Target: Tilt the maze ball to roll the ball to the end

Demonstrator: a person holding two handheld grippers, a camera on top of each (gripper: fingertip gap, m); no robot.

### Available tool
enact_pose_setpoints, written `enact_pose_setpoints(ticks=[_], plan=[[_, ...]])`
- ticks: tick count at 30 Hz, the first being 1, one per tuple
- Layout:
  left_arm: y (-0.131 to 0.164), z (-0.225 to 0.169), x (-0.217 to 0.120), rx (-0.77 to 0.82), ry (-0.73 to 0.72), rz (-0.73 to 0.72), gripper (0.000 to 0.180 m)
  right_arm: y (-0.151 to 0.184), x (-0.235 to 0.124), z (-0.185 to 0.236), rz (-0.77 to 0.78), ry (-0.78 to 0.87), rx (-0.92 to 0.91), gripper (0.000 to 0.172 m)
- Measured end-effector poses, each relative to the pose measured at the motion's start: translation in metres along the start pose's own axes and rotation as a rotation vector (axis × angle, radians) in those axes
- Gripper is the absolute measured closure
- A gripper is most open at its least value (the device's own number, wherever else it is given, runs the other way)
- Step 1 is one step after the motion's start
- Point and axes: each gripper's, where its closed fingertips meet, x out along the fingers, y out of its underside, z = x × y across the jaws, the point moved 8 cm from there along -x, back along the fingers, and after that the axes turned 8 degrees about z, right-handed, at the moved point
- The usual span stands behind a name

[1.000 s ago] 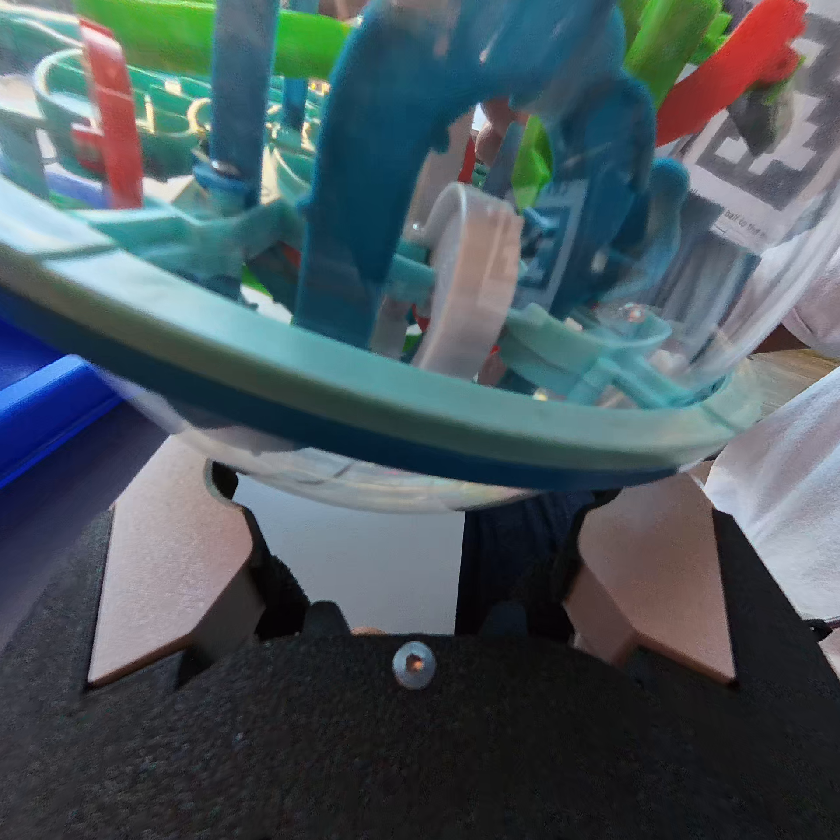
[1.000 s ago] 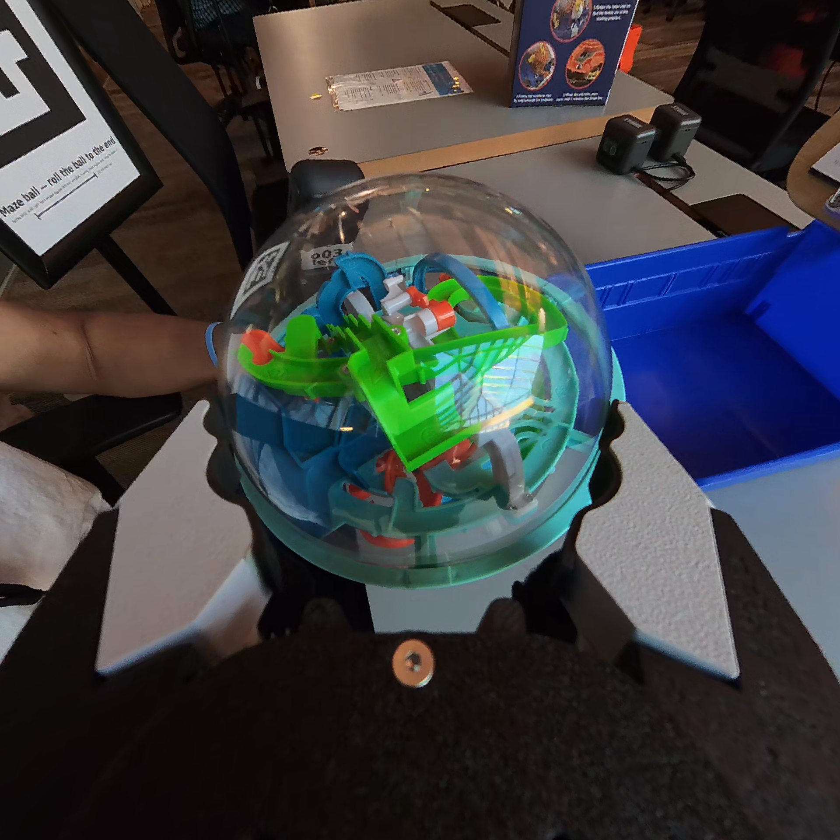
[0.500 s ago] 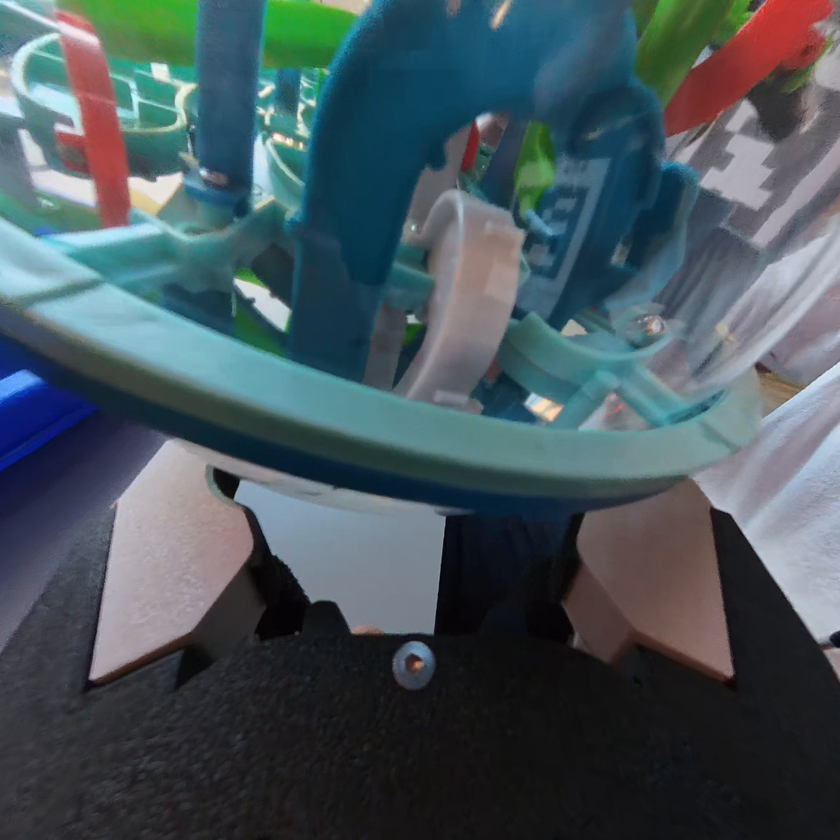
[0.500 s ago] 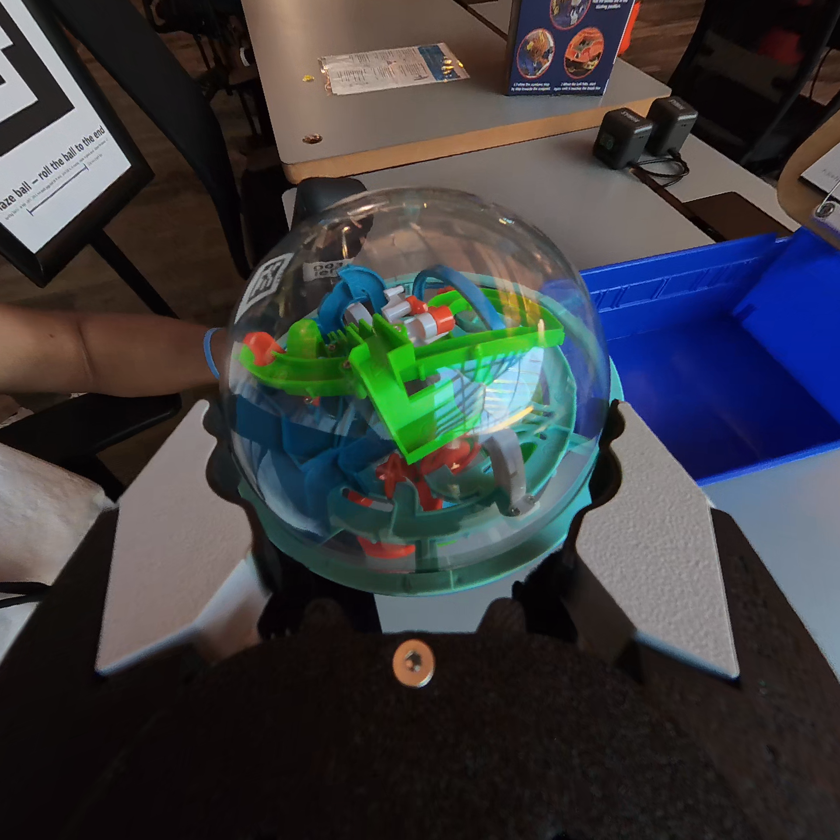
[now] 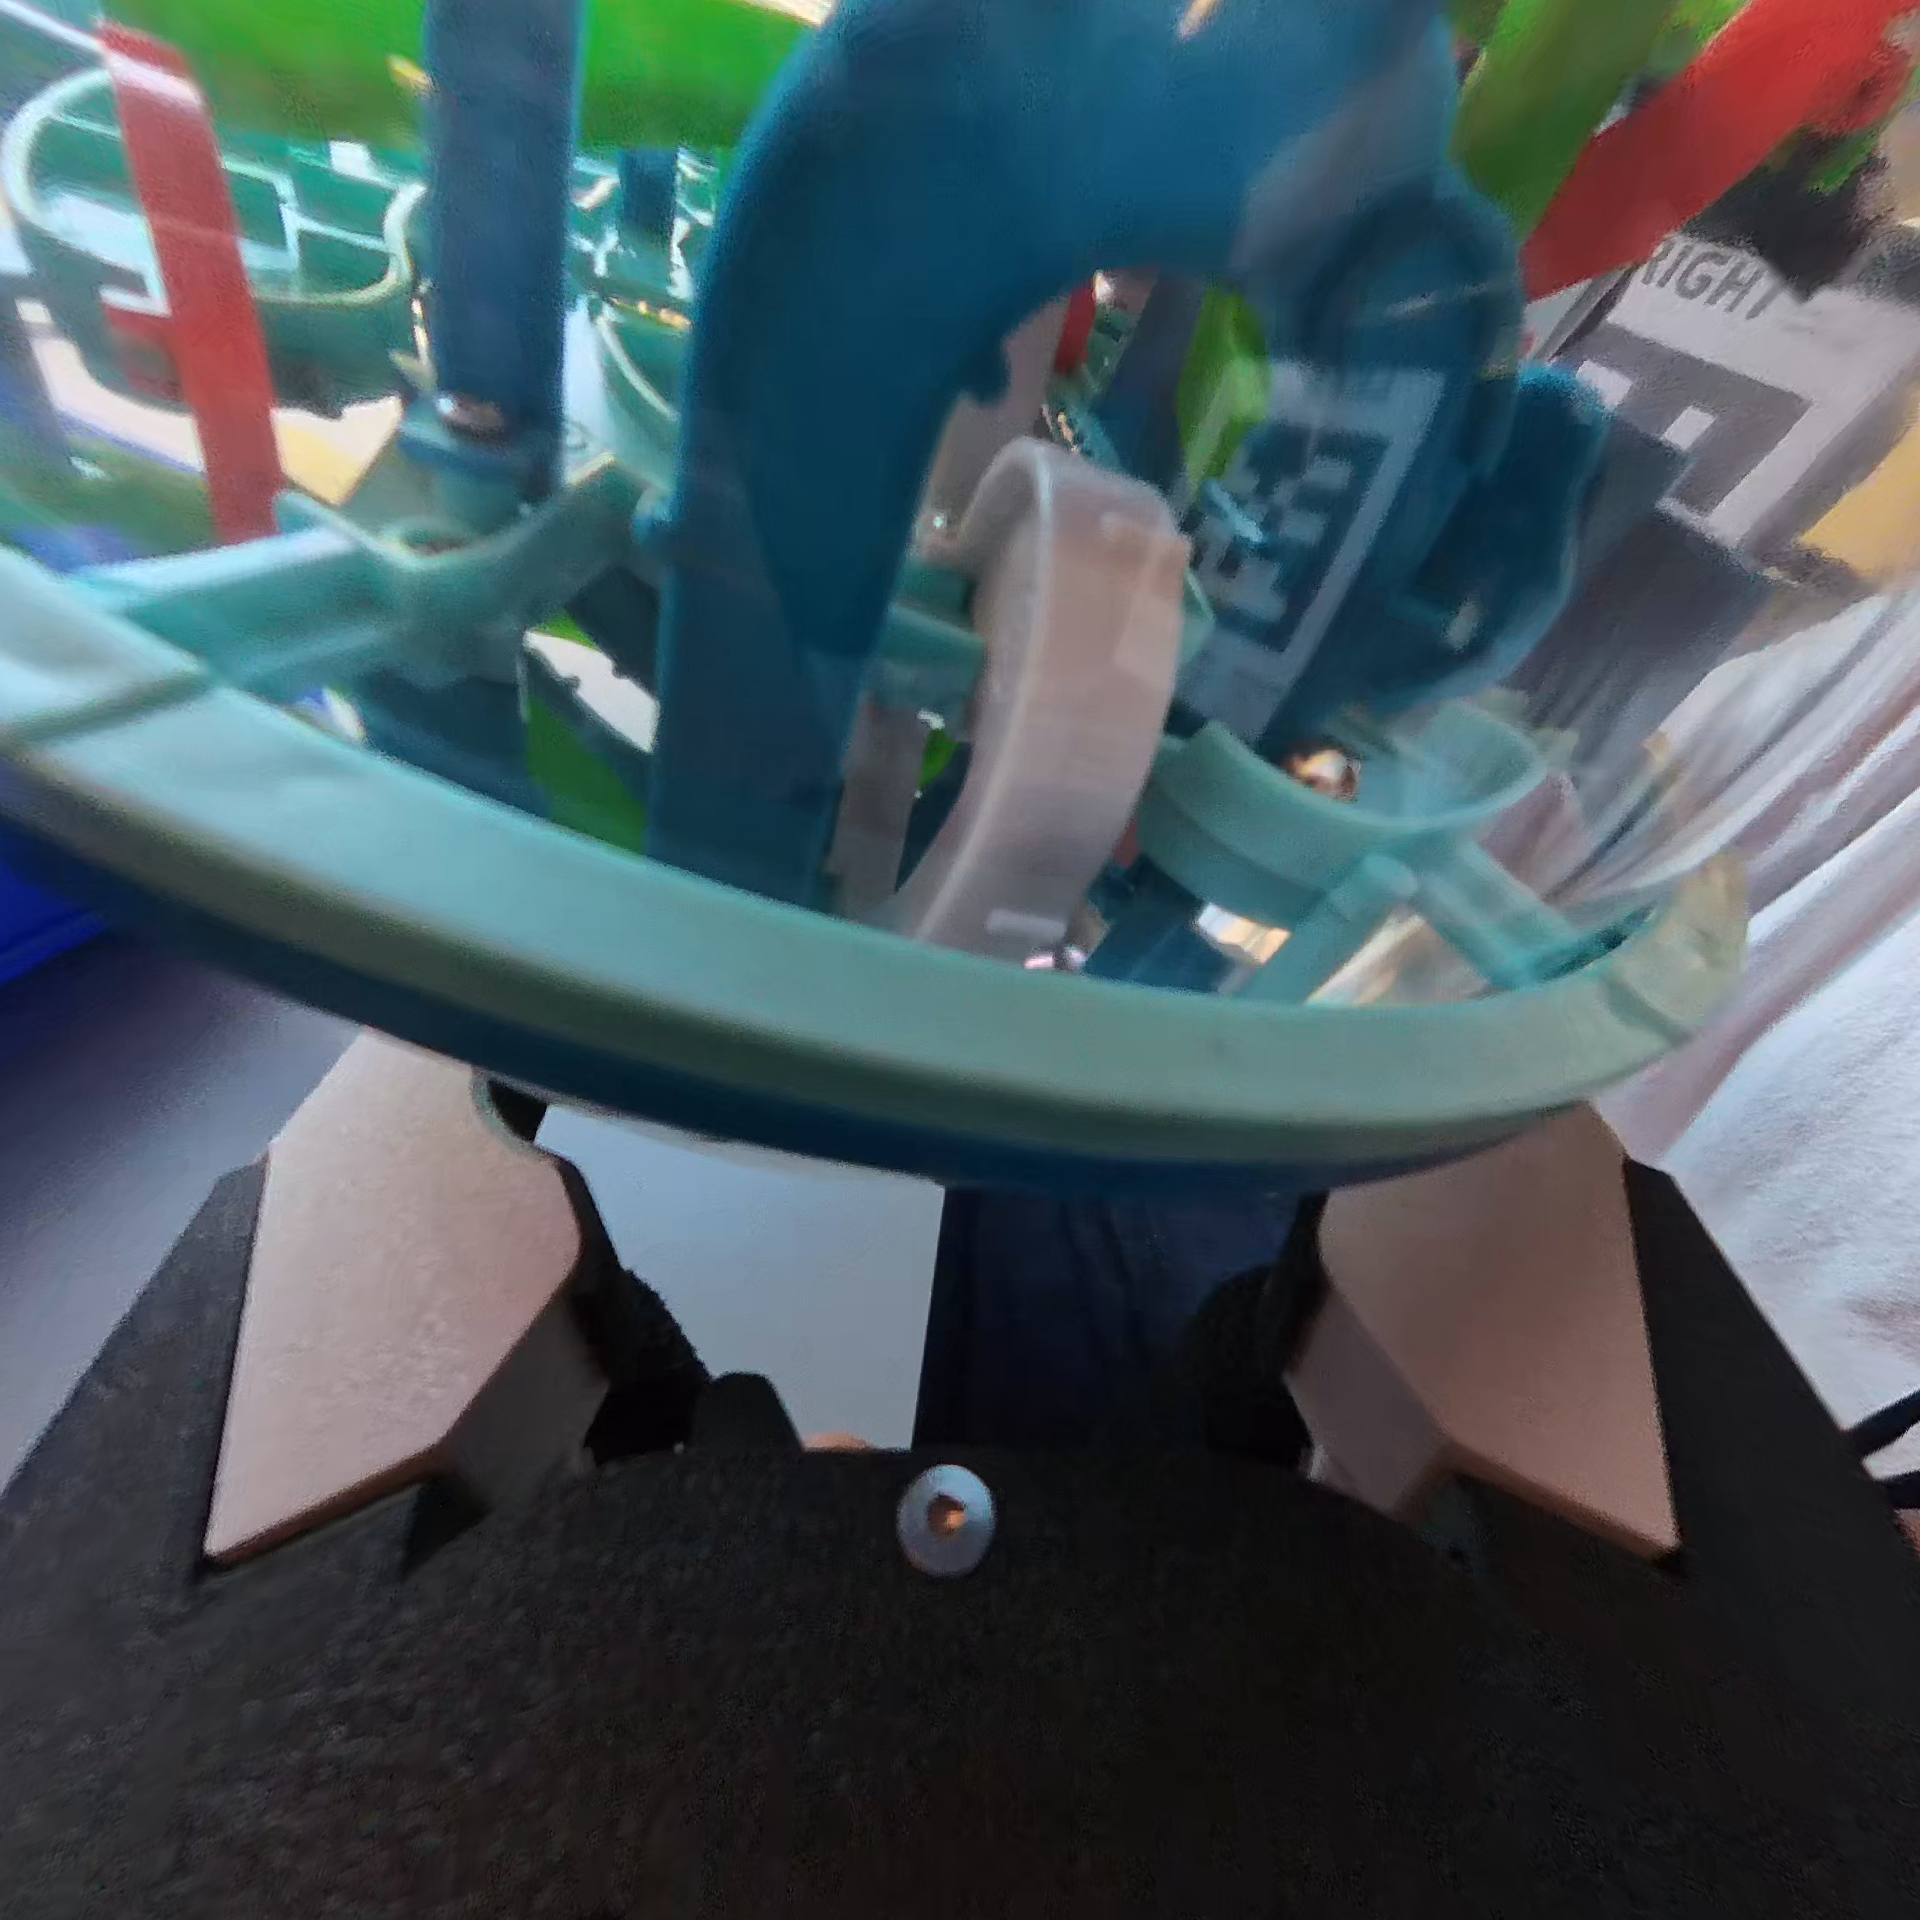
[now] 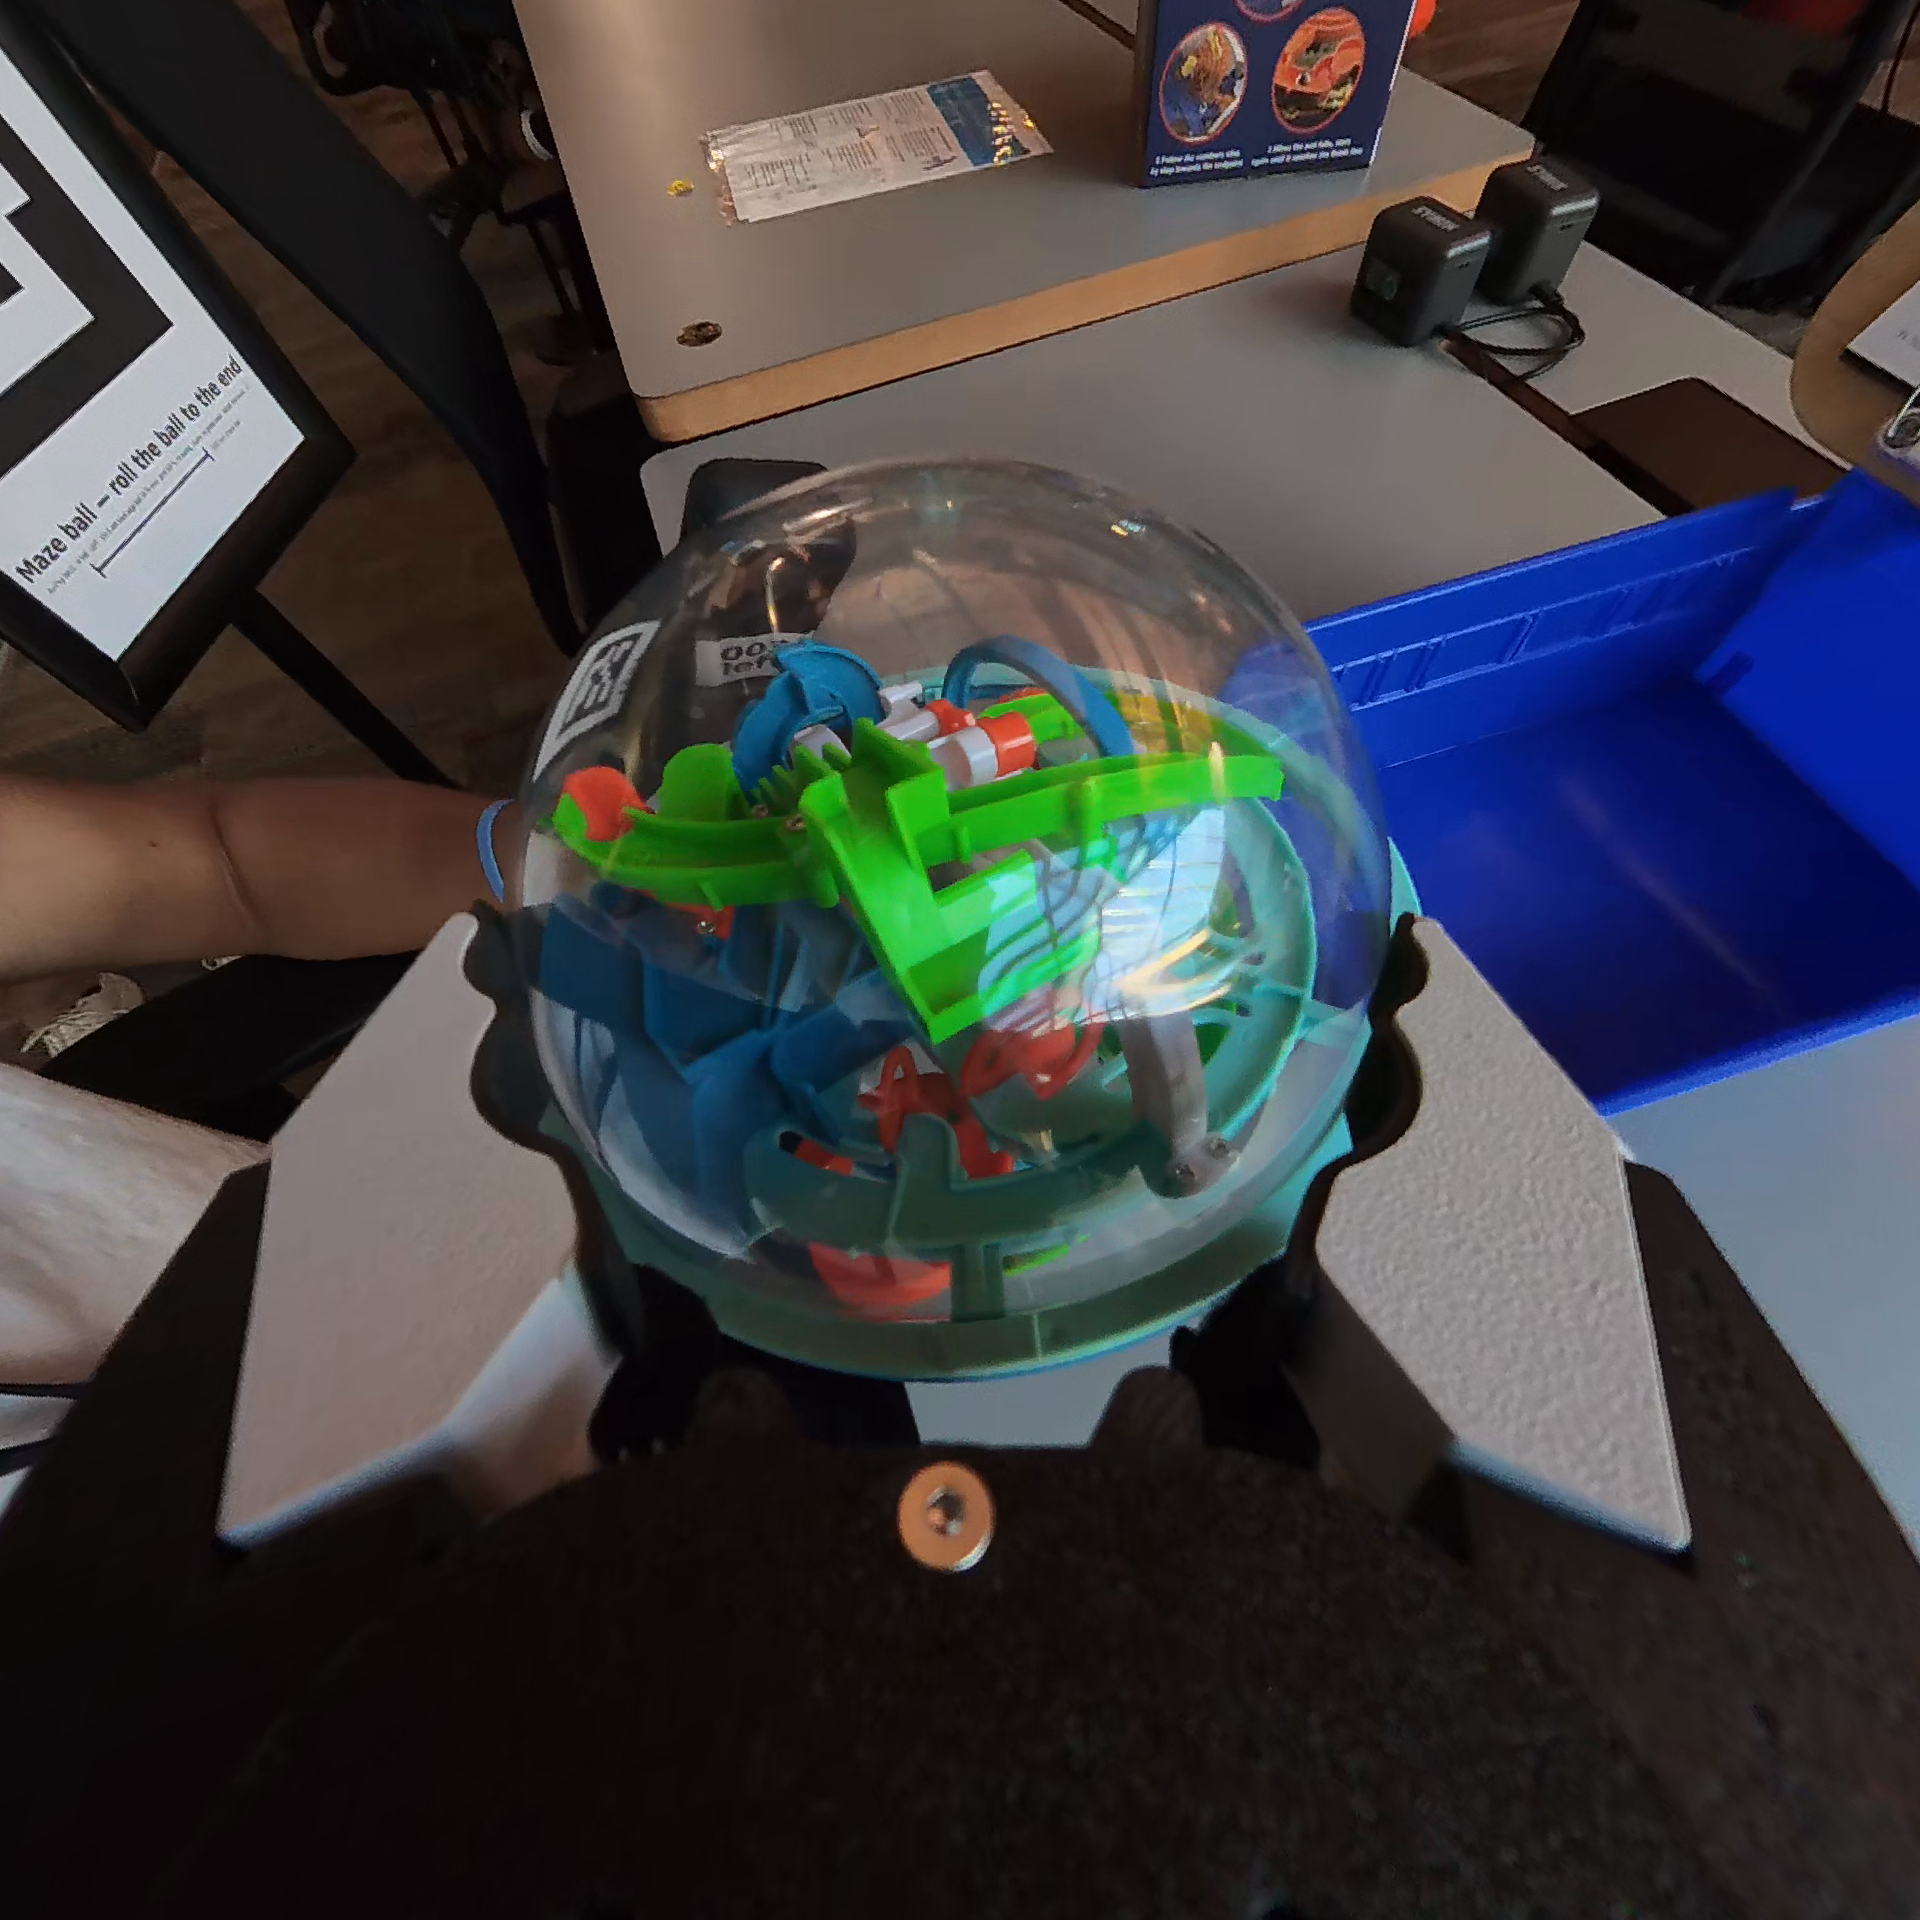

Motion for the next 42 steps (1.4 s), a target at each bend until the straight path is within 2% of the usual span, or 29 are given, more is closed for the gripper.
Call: enact_pose_setpoints(ticks=[10, 25, 36, 42], plan=[[0.003, -0.002, 0.001, -0.052, 0.022, 0.03, 0.026, 0.002, 0.002, -0.003, -0.002, -0.018, 0.051, 0.017], [0.007, -0.004, -0.012, -0.078, -0.024, 0.036, 0.028, 0.011, 0.01, -0.006, -0.049, -0.072, 0.113, 0.017], [0.016, 0.0, -0.013, -0.174, -0.022, 0.085, 0.028, 0.029, 0.022, -0.017, -0.137, -0.119, 0.241, 0.017], [0.015, -0.006, -0.015, -0.184, -0.083, 0.158, 0.028, 0.044, 0.024, -0.019, -0.194, -0.177, 0.264, 0.017]])
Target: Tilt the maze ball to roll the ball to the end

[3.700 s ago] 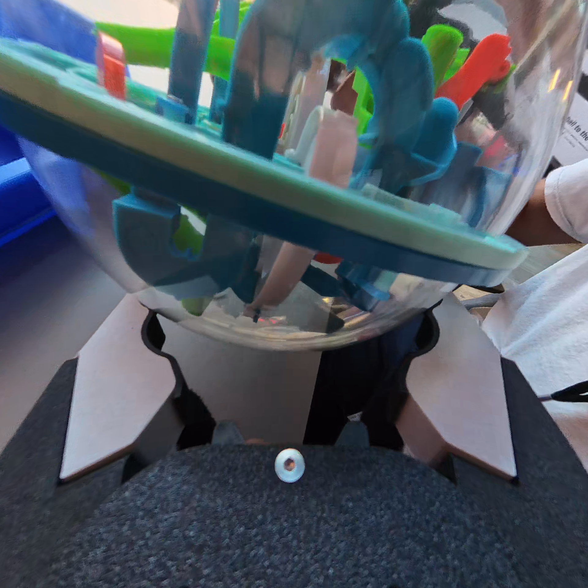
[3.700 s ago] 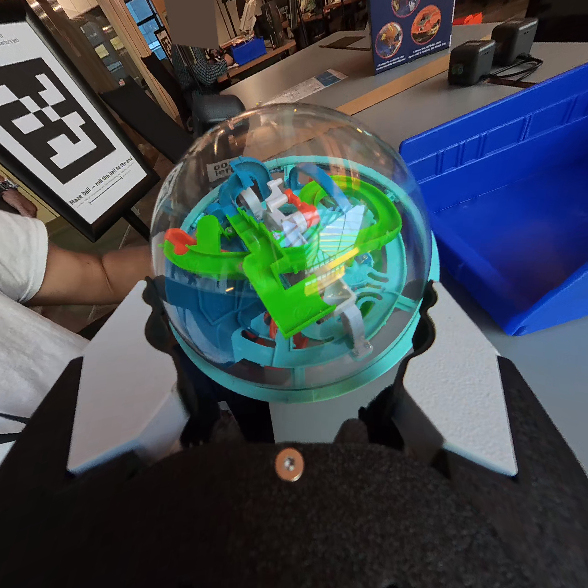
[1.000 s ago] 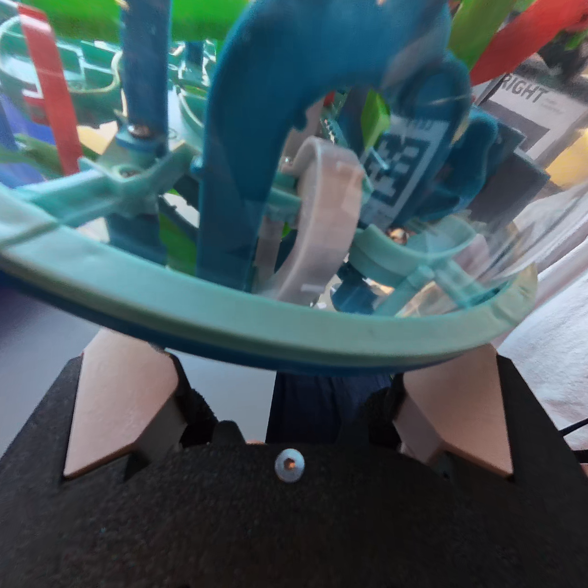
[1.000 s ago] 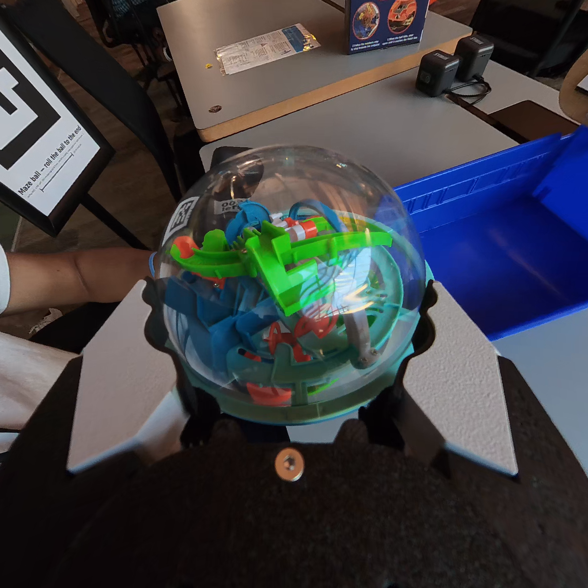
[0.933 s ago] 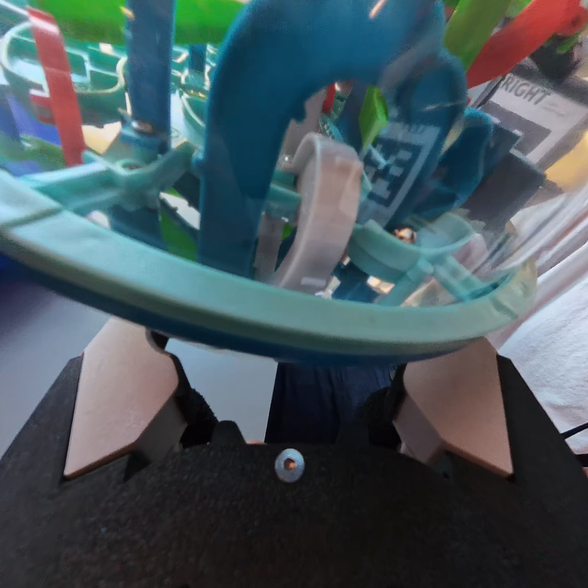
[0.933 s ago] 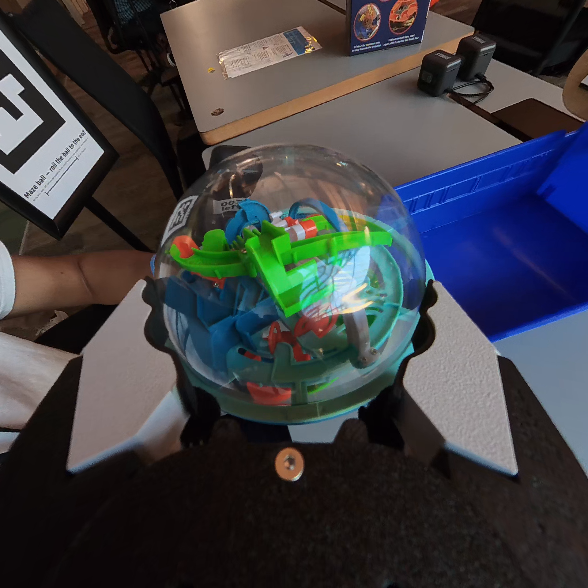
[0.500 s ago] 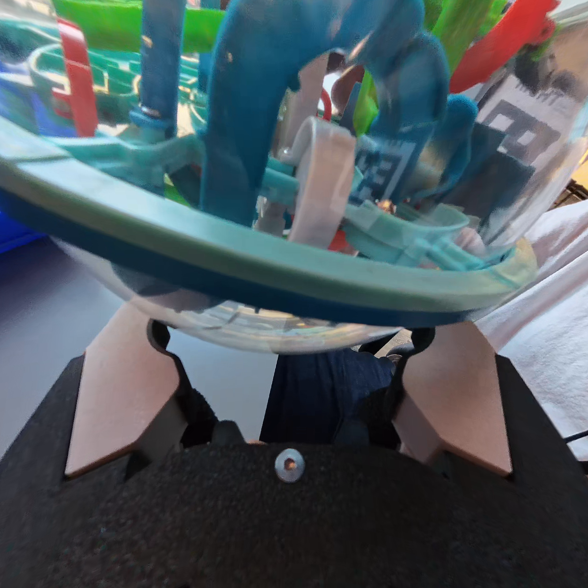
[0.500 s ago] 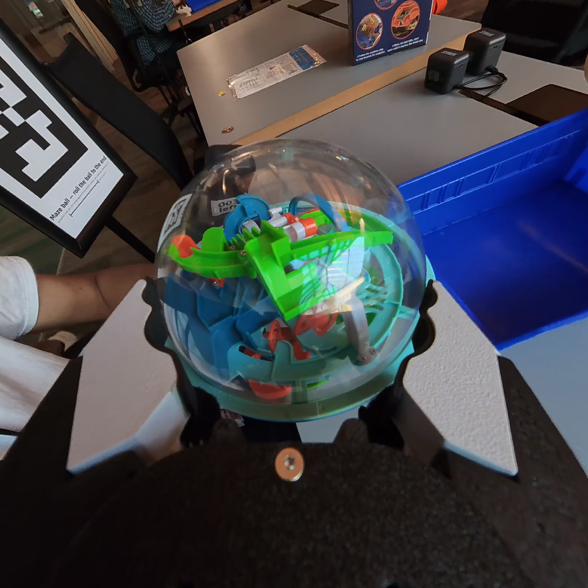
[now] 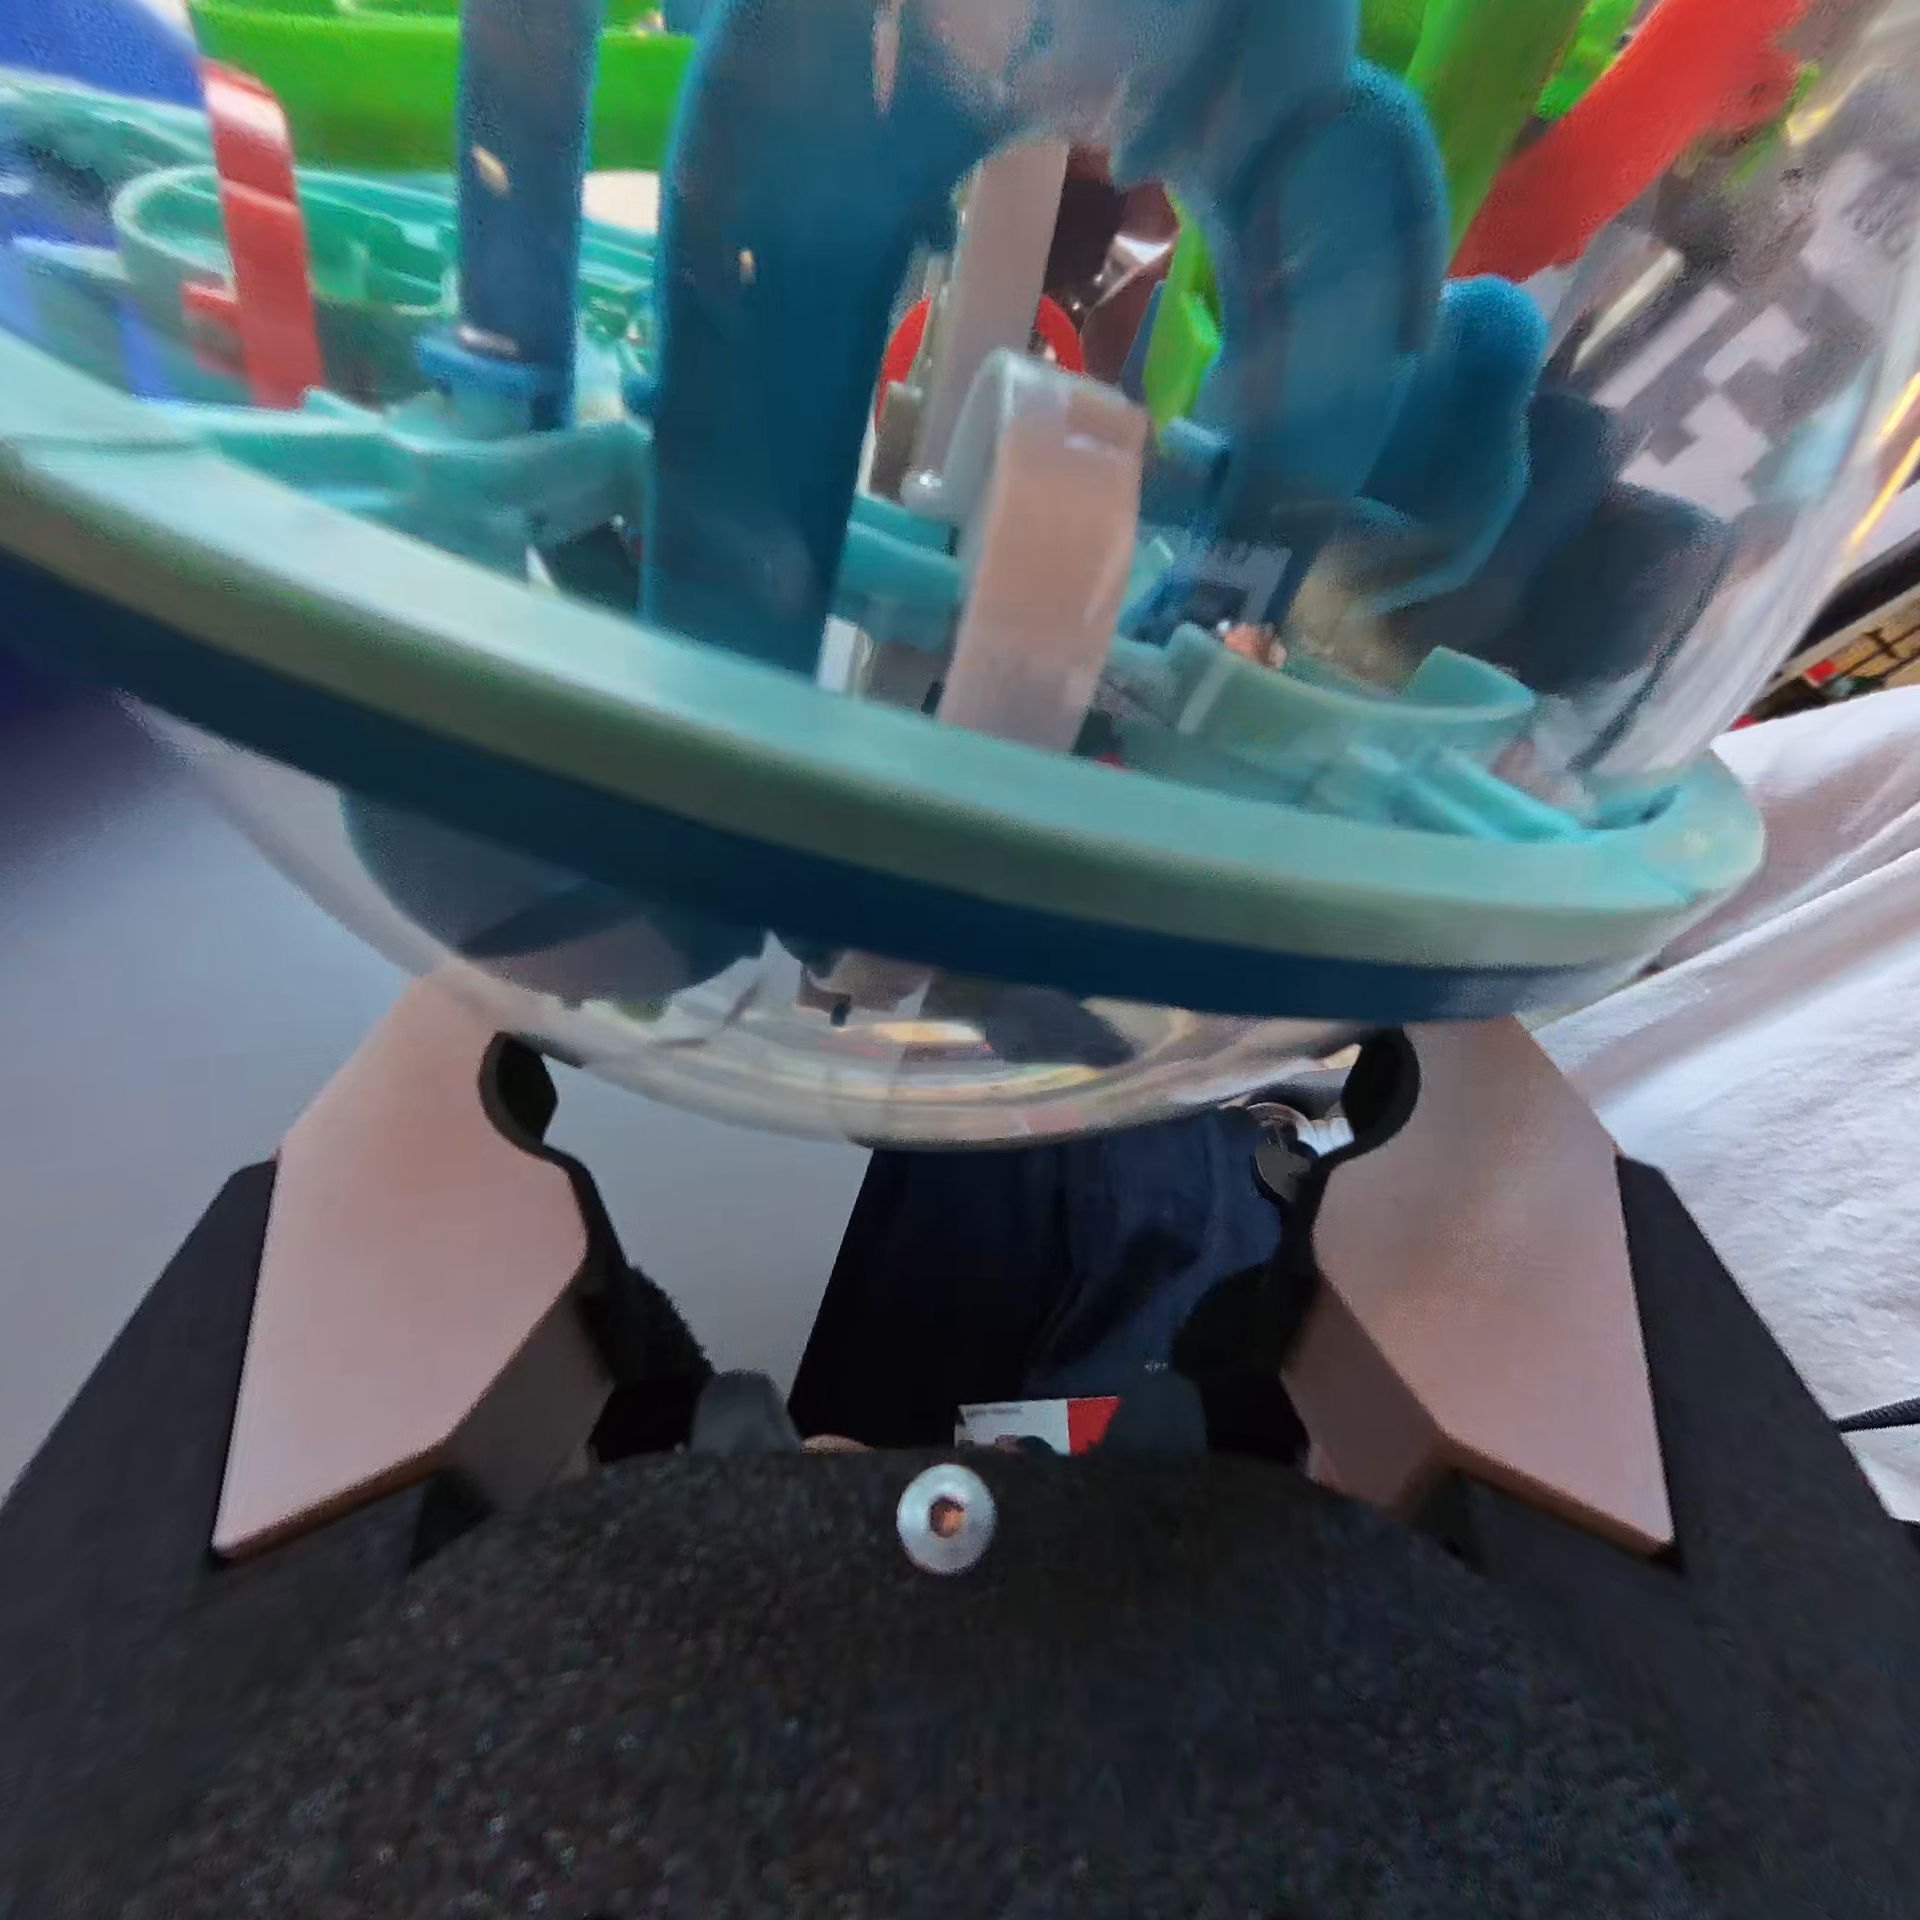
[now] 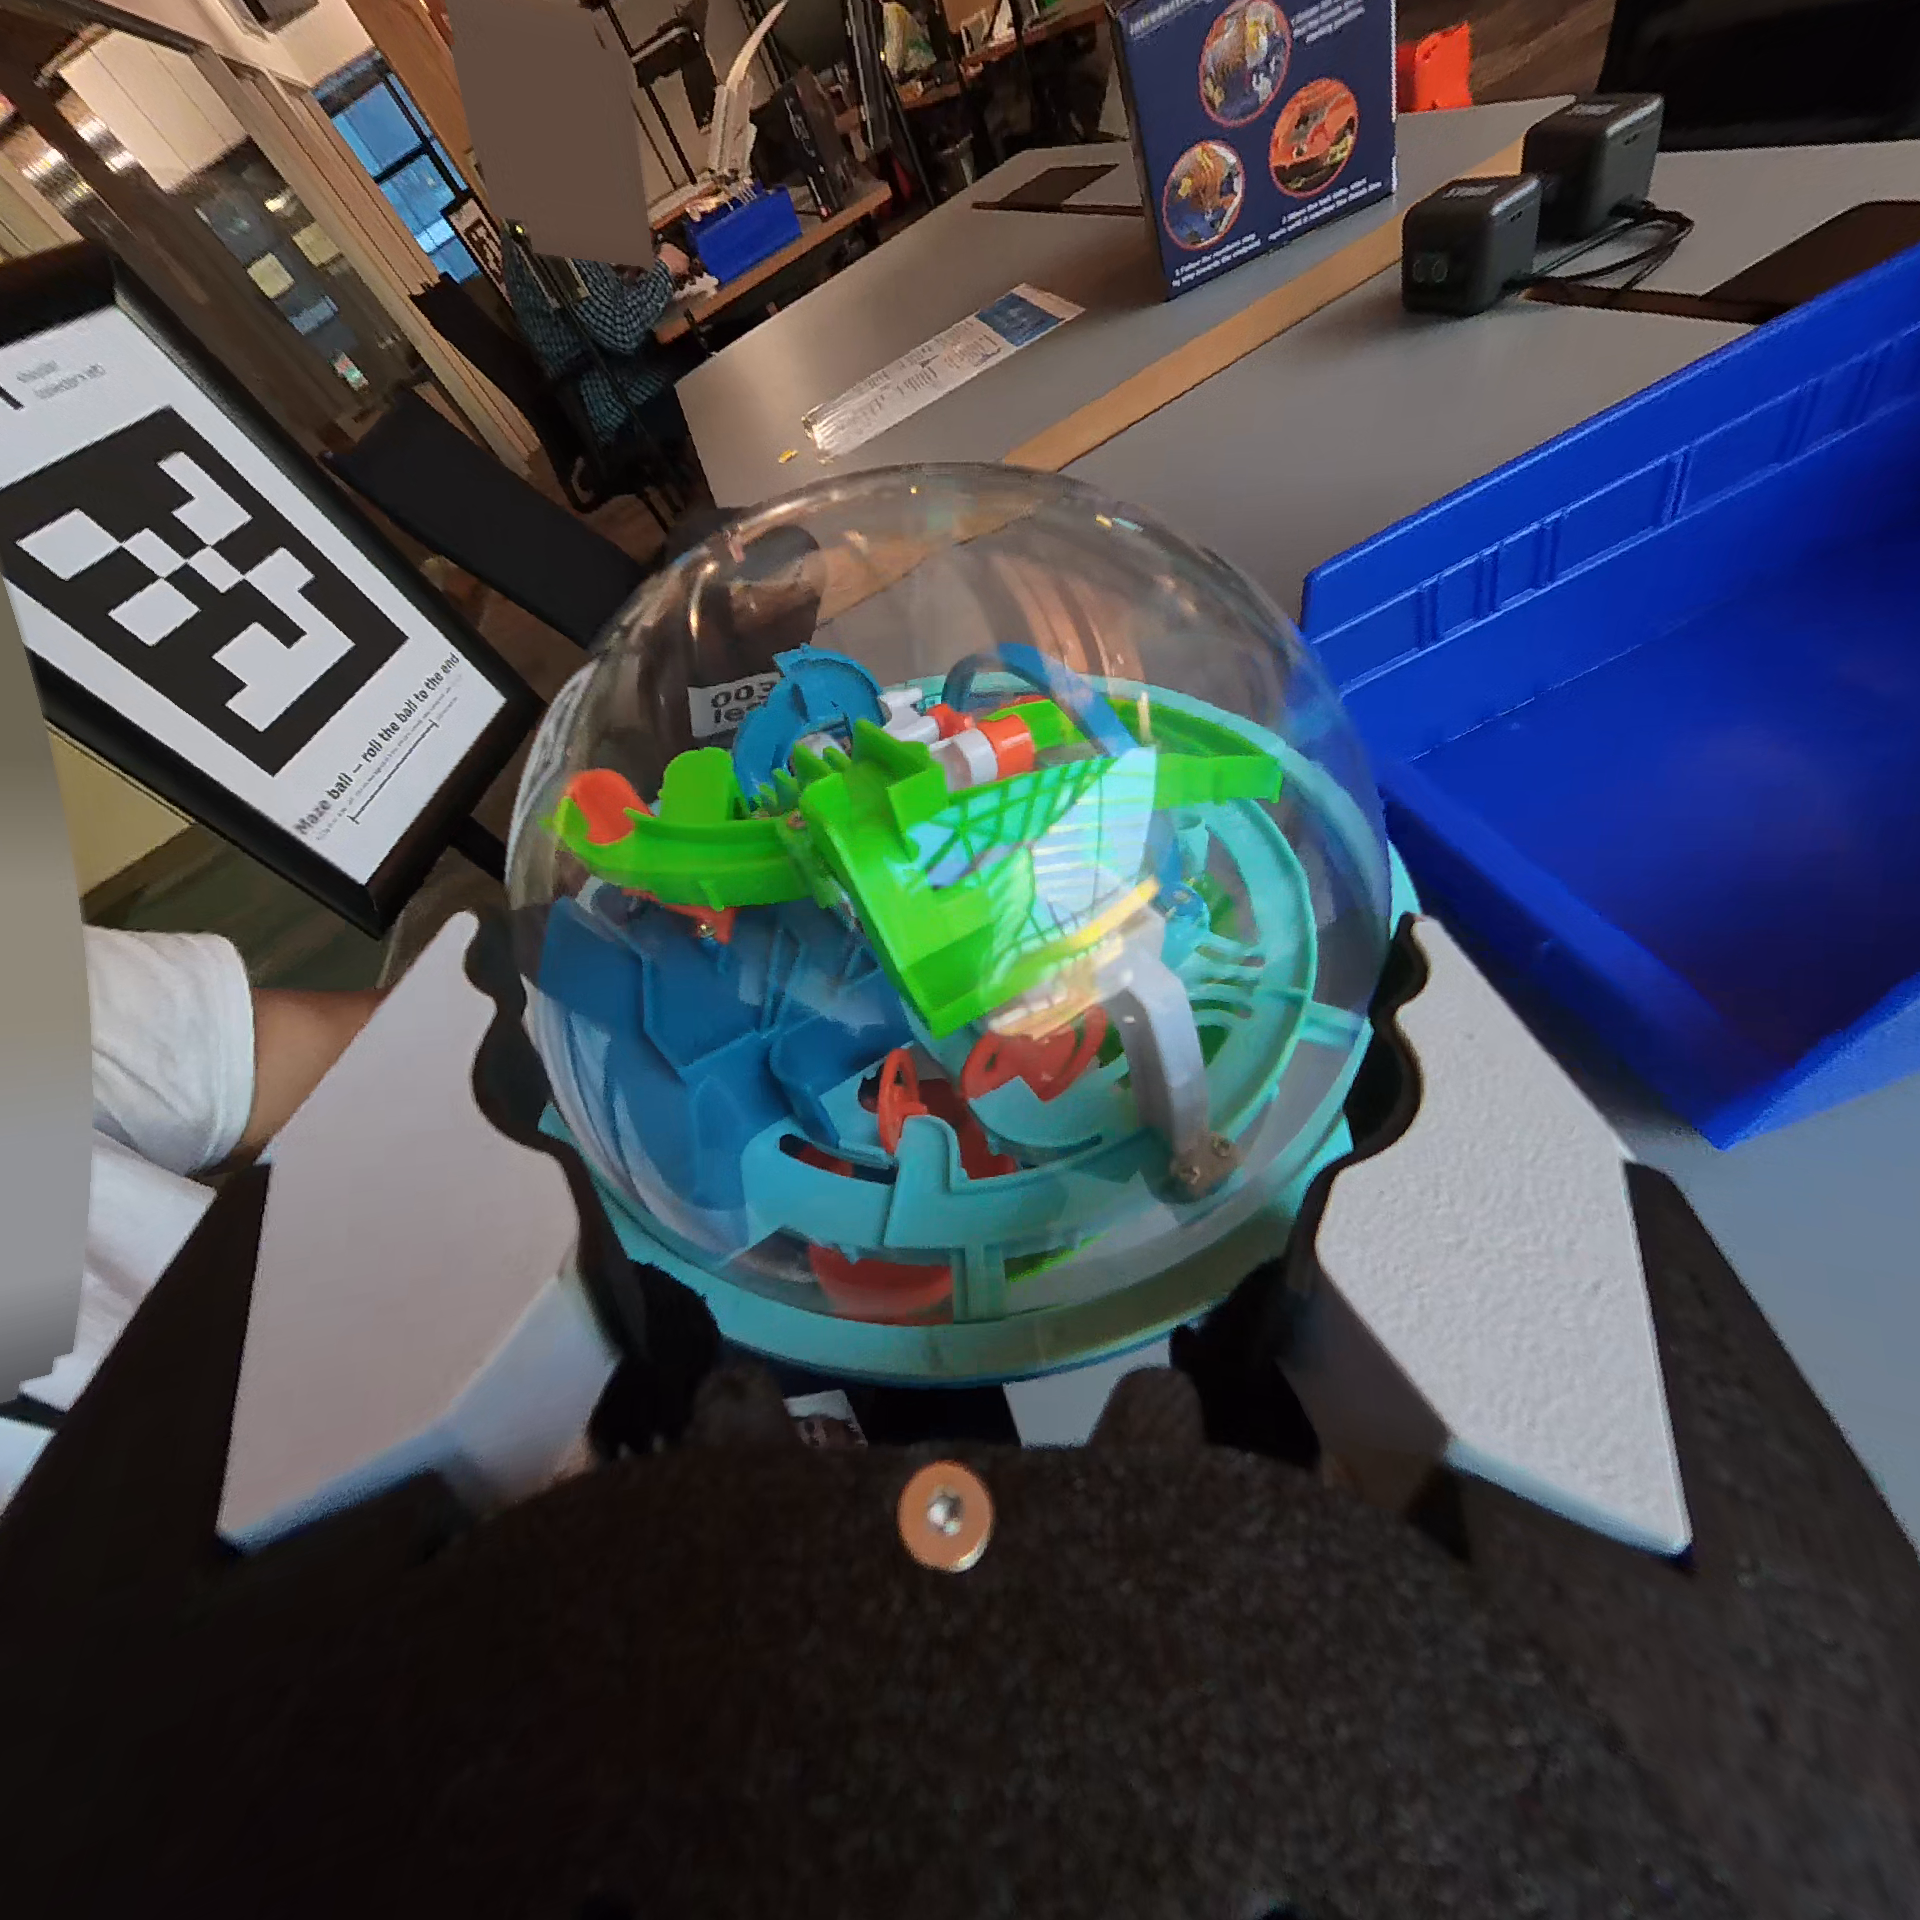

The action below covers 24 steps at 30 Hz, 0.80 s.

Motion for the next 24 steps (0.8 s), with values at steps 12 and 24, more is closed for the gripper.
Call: enact_pose_setpoints(ticks=[12, 24], plan=[[-0.003, 0.0, -0.011, -0.038, -0.094, 0.005, 0.026, 0.03, 0.004, -0.019, -0.128, -0.114, 0.168, 0.017], [-0.005, 0.0, -0.015, -0.012, -0.173, 0.013, 0.025, 0.049, 0.01, -0.03, -0.174, -0.202, 0.215, 0.018]])
